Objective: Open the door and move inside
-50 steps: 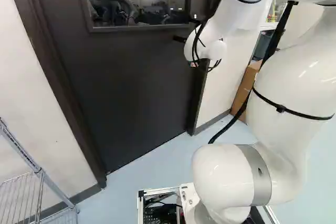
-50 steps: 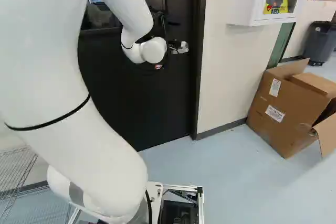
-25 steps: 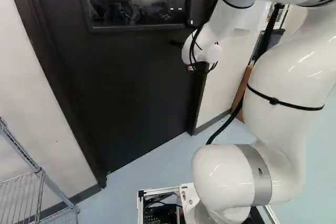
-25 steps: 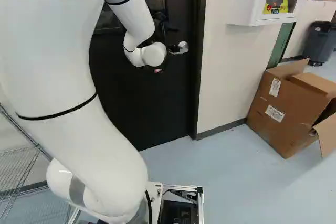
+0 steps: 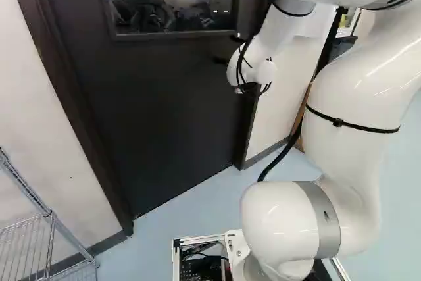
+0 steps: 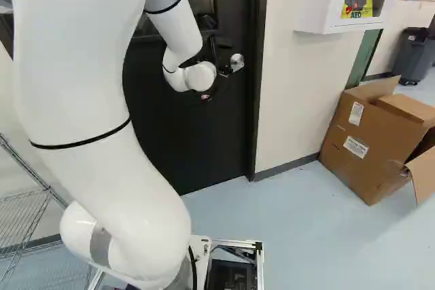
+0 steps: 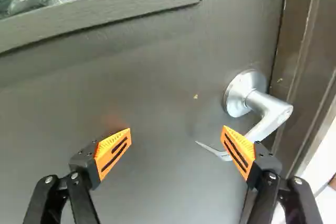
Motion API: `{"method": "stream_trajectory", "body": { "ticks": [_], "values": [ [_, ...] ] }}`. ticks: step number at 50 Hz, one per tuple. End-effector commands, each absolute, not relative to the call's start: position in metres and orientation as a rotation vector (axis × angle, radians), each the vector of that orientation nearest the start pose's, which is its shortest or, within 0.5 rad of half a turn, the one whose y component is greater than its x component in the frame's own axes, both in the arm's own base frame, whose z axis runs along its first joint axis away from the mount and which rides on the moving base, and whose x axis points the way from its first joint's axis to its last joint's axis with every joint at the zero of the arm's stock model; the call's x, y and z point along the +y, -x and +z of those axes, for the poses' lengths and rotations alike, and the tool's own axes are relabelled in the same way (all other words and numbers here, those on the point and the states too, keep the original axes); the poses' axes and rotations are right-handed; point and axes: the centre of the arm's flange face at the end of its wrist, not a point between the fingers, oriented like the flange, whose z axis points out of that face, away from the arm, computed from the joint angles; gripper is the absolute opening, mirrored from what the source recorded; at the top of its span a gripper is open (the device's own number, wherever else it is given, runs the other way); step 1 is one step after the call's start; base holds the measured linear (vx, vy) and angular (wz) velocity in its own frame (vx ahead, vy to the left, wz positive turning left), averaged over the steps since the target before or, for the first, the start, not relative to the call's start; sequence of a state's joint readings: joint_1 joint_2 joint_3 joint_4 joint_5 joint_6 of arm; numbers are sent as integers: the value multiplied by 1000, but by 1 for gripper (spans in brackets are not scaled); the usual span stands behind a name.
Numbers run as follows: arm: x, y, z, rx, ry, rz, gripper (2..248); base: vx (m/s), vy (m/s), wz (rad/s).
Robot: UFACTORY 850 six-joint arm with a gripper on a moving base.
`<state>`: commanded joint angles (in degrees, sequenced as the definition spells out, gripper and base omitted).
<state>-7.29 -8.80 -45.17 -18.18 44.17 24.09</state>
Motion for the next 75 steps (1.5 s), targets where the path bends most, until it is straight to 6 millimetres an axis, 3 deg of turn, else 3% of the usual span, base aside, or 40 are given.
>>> {"method": "stream_trajectory", "body": {
  "ticks": [48, 60, 75],
  "values": [
    [-47, -522, 427, 180, 2350, -1739, 247, 0, 0, 0],
    [-48, -520, 426, 183, 2353, -1737, 247, 0, 0, 0],
    [-56, -493, 442, 206, 2343, -1772, 247, 0, 0, 0]
  ]
}}
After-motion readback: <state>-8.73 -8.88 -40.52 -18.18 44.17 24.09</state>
